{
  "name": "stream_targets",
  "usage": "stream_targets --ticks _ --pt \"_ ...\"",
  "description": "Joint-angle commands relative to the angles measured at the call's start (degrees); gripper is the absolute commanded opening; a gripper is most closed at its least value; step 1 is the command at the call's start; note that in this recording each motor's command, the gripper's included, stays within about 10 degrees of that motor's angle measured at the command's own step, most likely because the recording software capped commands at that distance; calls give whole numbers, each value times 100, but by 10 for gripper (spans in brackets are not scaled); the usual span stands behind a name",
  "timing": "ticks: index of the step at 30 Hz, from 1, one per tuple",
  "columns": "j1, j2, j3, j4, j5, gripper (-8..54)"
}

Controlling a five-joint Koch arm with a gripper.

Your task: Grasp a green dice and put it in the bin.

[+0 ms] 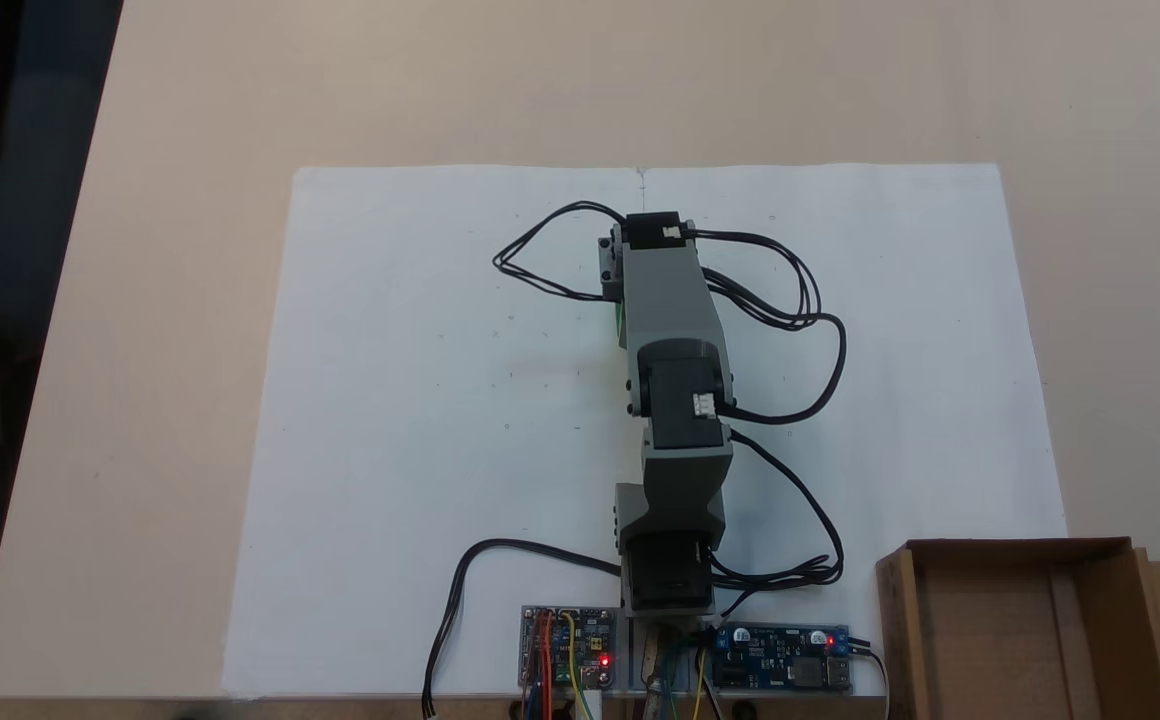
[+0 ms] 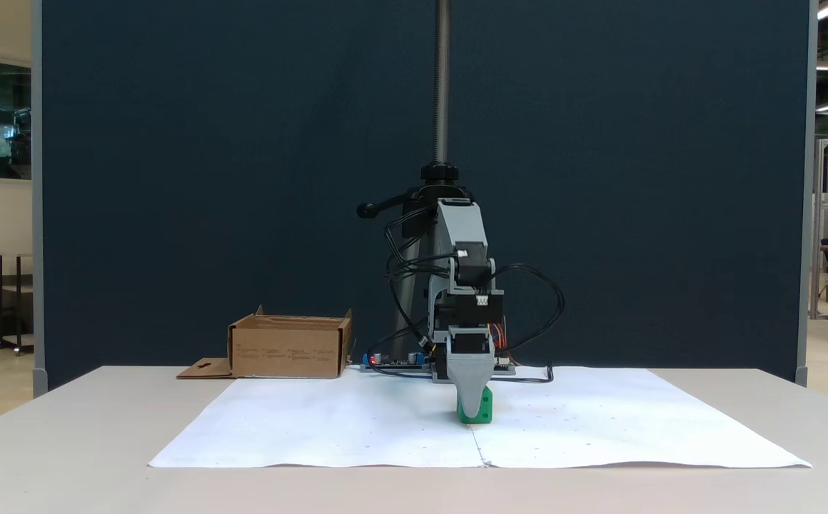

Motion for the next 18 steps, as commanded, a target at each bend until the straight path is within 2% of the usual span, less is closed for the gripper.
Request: stream_targets --ticks 1,5,9,16,18 --pt "-79 88 0 -167 -475 410" --pt "-88 62 0 -167 -475 376" --pt "-88 62 0 -167 -475 316" --pt "-88 53 0 -167 -492 307" --pt "-88 53 0 -167 -492 274"
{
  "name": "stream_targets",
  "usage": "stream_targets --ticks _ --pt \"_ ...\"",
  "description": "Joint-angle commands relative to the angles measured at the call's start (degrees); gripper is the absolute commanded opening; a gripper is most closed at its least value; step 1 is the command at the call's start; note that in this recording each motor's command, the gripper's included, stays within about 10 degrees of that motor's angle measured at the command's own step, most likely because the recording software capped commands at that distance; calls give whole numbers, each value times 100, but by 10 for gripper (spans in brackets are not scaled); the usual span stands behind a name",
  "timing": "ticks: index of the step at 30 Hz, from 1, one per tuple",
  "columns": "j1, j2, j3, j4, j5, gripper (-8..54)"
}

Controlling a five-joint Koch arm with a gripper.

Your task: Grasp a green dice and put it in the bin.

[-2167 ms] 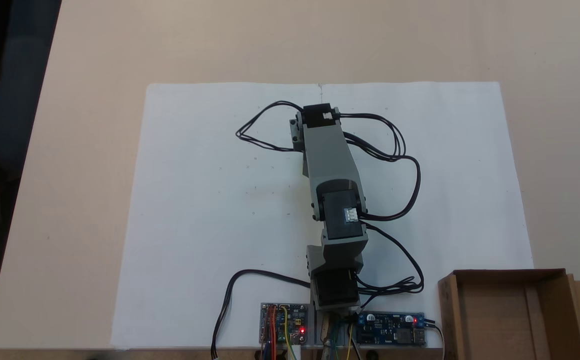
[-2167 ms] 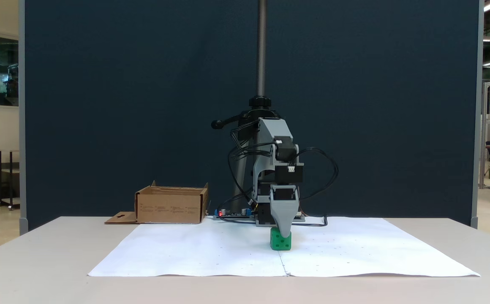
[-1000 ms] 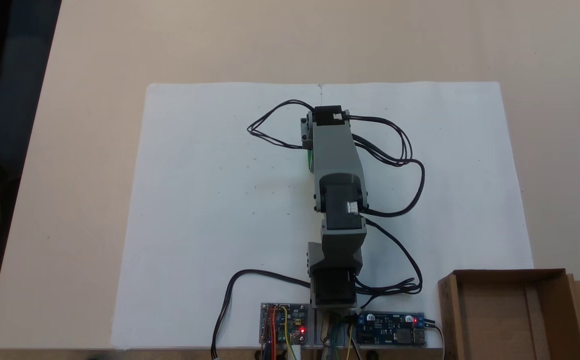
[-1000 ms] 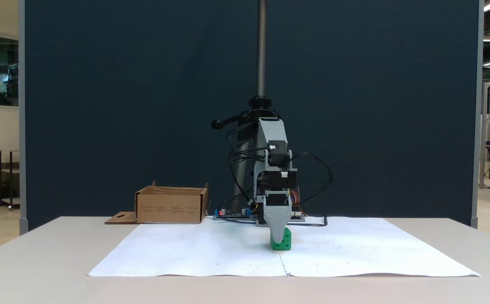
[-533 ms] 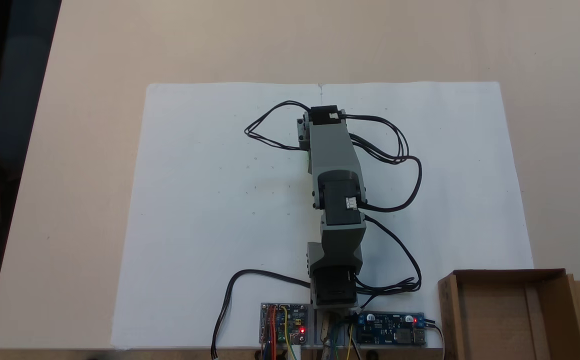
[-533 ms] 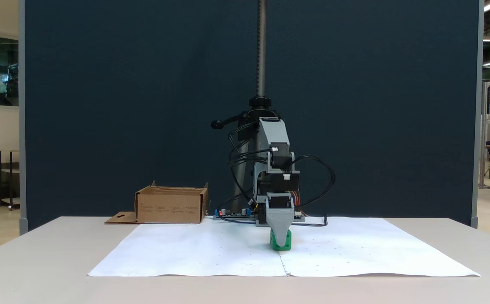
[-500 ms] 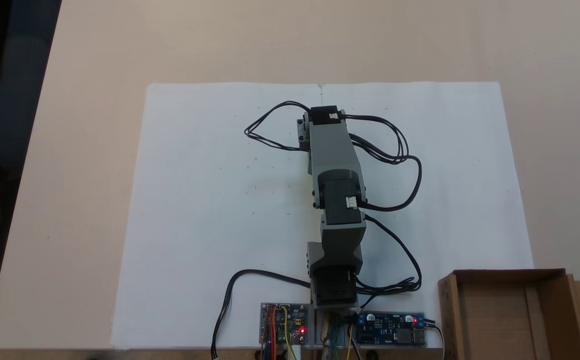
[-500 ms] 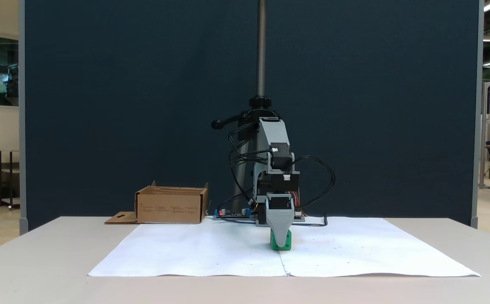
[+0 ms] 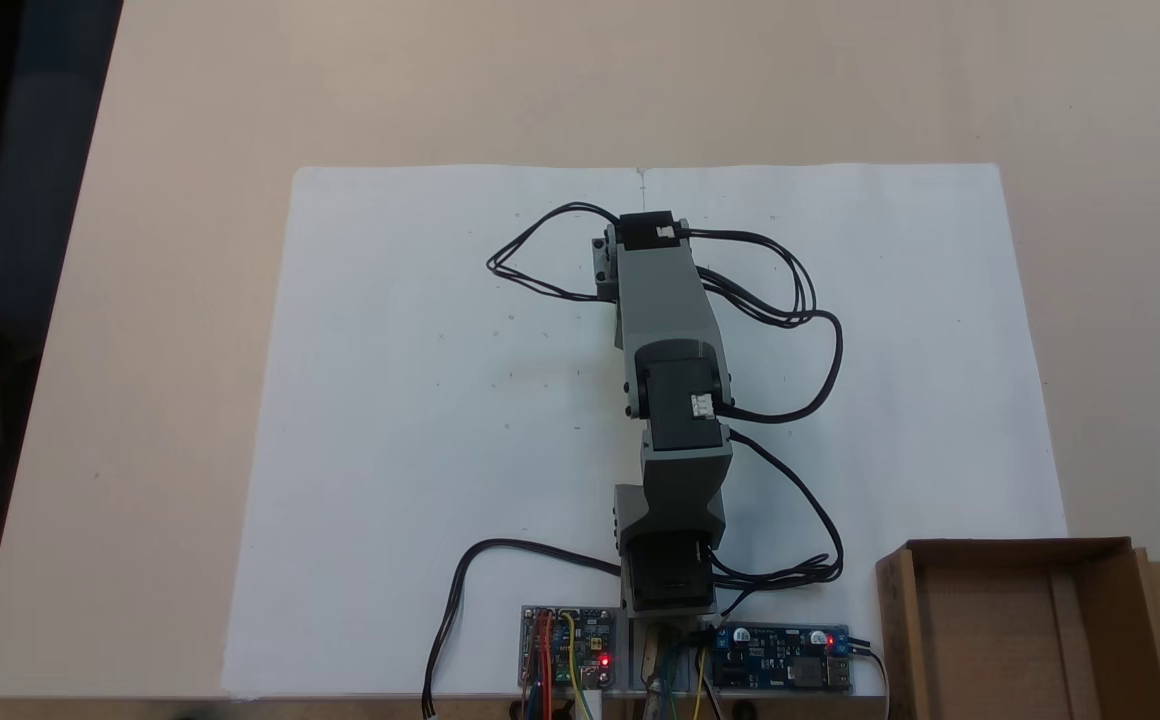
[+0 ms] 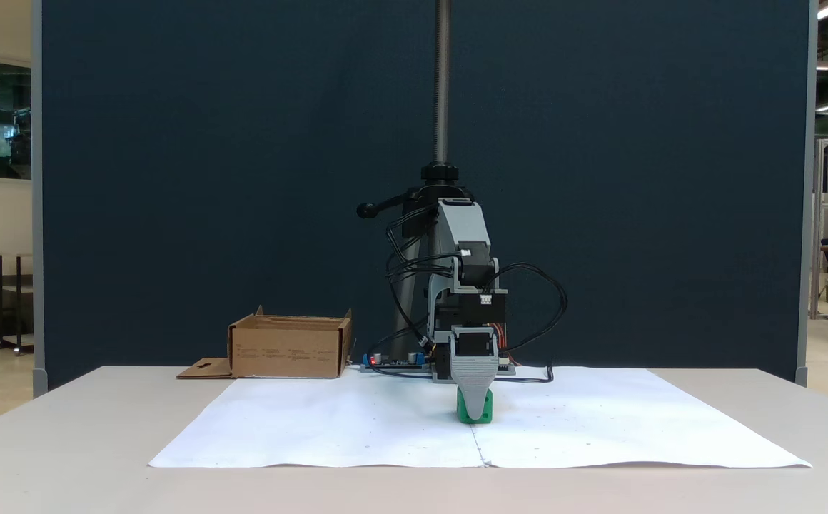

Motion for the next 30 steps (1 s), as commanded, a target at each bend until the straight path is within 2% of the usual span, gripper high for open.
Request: stream_targets --ticks 1,4,6,9,12,20,30 --pt "-18 53 0 -167 -492 270" --pt "-9 53 0 -167 -492 266" --pt "-9 44 0 -176 -492 229" --pt "-9 44 9 -185 -501 207" --pt "0 44 79 -290 -492 127" --pt "255 246 97 -668 -475 121" --pt "1863 2030 -422 -738 -132 121"
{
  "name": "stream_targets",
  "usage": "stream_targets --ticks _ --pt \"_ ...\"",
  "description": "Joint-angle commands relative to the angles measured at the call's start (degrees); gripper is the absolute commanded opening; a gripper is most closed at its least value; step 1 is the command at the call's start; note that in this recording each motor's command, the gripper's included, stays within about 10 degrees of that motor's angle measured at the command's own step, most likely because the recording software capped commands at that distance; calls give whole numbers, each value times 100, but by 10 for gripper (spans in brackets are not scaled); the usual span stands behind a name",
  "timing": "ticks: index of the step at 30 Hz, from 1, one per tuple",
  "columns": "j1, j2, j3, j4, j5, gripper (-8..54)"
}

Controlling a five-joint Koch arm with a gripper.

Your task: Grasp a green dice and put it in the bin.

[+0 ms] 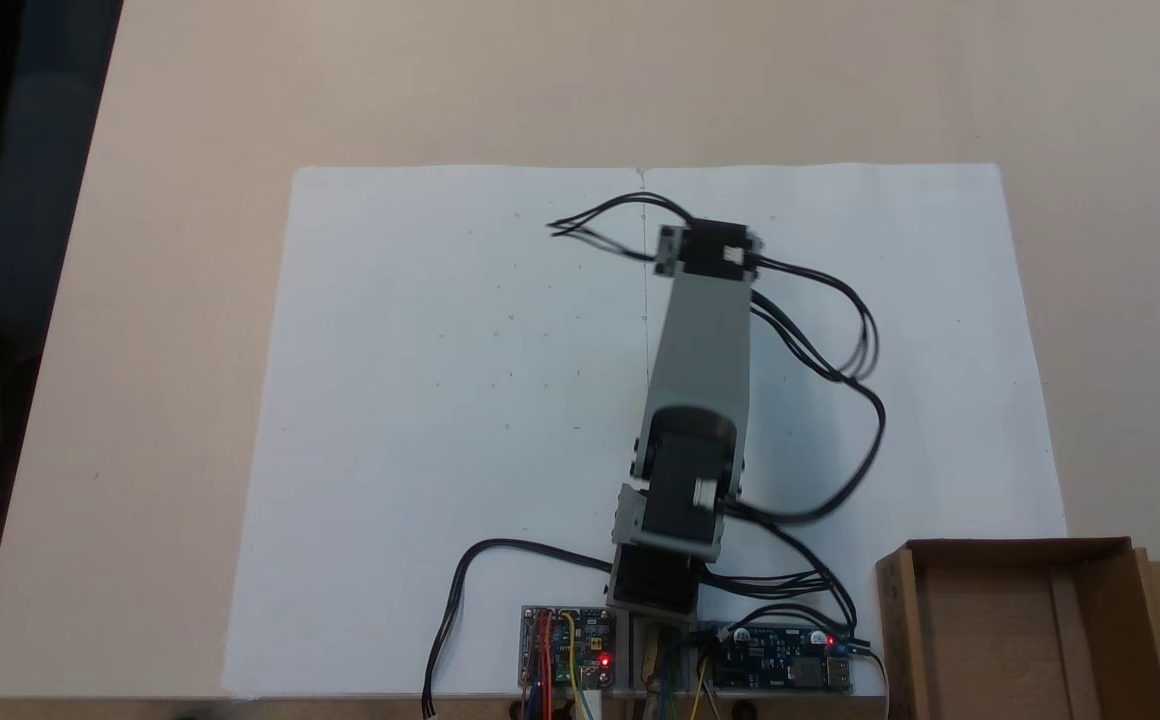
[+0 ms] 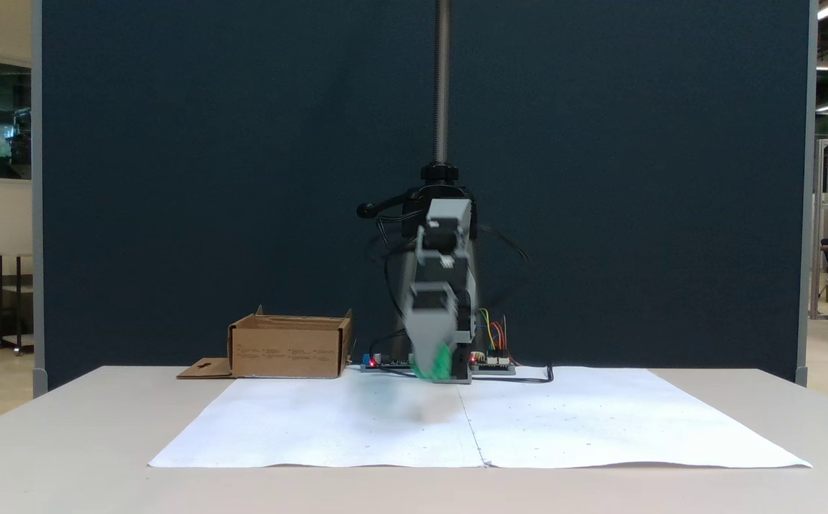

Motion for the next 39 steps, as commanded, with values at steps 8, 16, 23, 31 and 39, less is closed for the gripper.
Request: stream_targets --ticks 8,16,23,31,39 --pt "2549 932 -1362 -132 -246 121" --pt "4465 791 -2153 -123 -475 121" --pt "6697 255 -2399 -132 -738 121" --pt "8815 -1072 -3656 668 -1143 121" --pt "9519 -1767 -4570 2364 -1679 121"
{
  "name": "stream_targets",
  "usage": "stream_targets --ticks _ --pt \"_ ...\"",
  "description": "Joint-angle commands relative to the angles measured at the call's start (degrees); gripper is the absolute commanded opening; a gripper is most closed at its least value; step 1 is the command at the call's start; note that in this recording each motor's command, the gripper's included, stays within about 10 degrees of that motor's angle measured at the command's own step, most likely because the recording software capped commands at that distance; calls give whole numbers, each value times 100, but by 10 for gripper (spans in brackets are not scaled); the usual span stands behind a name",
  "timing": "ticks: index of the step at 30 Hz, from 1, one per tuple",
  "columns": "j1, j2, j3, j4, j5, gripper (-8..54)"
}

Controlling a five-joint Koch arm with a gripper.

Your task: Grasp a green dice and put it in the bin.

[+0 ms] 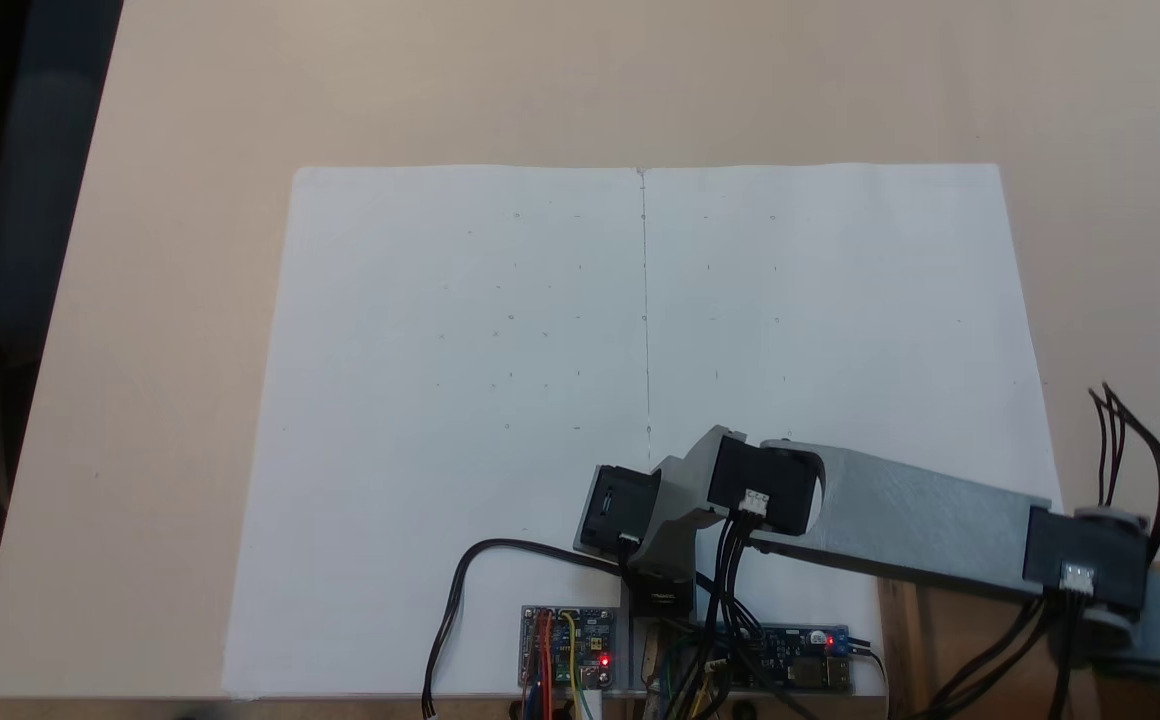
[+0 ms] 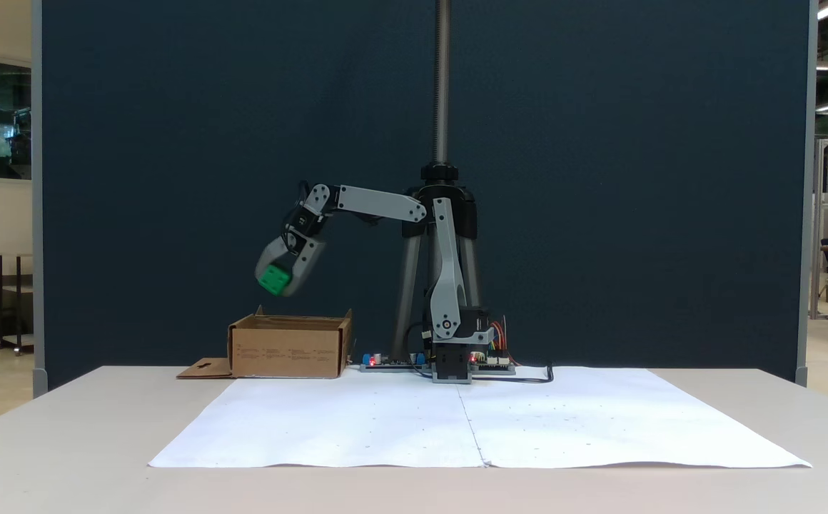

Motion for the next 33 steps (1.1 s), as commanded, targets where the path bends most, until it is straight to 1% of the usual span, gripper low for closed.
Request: stream_targets --ticks 1,8,12,13,14,15,17,27,29,30,33 --pt "97 79 -352 448 -527 121" --pt "97 -62 -352 1723 -545 121" --pt "88 -141 -352 1749 -545 121" --pt "97 -202 -352 1582 -545 248" --pt "88 -272 -352 1582 -536 321" --pt "88 -290 -343 1582 -545 336" --pt "79 -325 -343 1556 -536 411" --pt "-246 -387 -343 1116 -422 420" --pt "-554 -246 -343 835 -26 420" --pt "-905 -18 -343 571 352 420" --pt "-1573 422 -343 35 993 420"
